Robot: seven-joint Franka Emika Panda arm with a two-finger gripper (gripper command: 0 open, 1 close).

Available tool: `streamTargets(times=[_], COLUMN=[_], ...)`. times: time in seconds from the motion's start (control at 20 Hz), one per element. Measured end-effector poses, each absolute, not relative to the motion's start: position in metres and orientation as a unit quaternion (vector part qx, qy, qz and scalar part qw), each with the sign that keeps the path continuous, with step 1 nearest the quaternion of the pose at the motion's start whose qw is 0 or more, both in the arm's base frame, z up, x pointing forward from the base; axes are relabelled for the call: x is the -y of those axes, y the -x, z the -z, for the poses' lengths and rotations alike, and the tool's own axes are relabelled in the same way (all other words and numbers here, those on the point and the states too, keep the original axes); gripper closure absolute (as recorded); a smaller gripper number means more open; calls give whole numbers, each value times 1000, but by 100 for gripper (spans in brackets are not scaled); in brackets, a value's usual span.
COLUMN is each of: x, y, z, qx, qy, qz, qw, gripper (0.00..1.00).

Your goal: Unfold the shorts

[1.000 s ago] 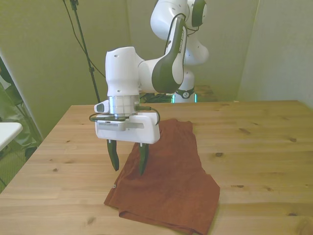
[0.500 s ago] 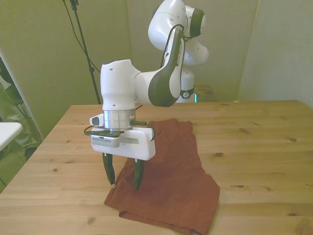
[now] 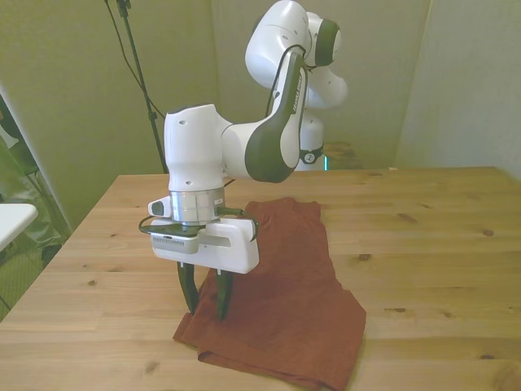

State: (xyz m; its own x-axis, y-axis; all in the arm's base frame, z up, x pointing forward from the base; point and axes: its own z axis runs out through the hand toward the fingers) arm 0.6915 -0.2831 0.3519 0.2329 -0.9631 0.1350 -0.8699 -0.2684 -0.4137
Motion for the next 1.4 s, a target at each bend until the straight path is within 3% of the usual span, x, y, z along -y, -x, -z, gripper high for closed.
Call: streamTargets(times=[0.85, 1.1, 1.4], x=[280, 240, 126], y=[-693, -695, -708], z=[-361, -396, -454], qx=[-569, -521, -443], qy=[793, 822, 865], qz=[167, 166, 163], qw=[140, 159, 170], gripper=[100, 100, 100])
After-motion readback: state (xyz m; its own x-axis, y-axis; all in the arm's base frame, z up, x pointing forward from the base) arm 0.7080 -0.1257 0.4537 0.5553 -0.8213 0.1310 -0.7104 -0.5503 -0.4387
